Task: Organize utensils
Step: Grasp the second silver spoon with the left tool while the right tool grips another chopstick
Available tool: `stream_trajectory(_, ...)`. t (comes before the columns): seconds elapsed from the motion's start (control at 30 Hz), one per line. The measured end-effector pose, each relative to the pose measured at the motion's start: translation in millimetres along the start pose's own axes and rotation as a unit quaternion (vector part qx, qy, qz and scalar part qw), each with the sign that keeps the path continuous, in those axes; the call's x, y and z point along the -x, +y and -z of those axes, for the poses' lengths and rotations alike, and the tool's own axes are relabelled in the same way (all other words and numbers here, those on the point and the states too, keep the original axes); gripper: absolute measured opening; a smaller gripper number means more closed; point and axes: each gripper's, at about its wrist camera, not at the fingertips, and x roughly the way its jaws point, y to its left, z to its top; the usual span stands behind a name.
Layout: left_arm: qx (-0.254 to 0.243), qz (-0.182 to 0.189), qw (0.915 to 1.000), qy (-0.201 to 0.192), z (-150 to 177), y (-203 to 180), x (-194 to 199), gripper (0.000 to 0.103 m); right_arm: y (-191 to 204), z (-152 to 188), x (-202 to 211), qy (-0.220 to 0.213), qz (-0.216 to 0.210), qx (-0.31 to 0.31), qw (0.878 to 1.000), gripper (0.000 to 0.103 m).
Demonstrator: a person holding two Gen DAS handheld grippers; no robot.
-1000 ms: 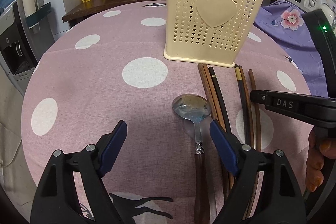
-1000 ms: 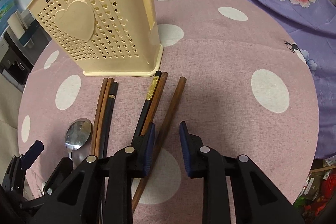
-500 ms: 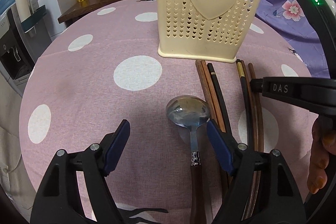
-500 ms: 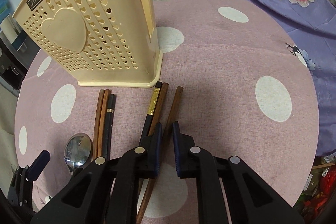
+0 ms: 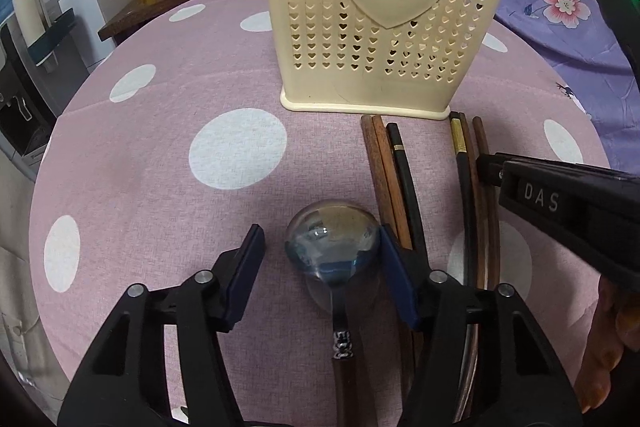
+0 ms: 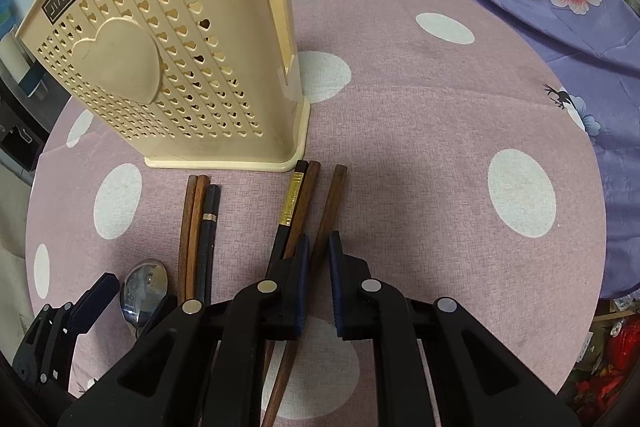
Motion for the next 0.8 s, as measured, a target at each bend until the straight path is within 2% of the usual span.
stream_trajectory(0.13,-0.002,0.001,1.0000,0.006,-3.5,-3.3,-1.2,0.047,2.0,1.2,-0.2,-0.003,0.006,0.001,1.000,0.010)
stream_trajectory(0.5,0.008,0.009,0.9999,0.009,-6.2,0.7,-2.6,0.047,-3.5,1.6,-1.0,-0.010,-0.007,-0.010,1.000,0.009)
stream_trajectory(0.8,0.033,0.030,0.9990,-0.005,-6.5,12.8,3.4,0.047,-19.1,3.1,2.3,-0.031,-0.051,-0.023,0.998,0.009)
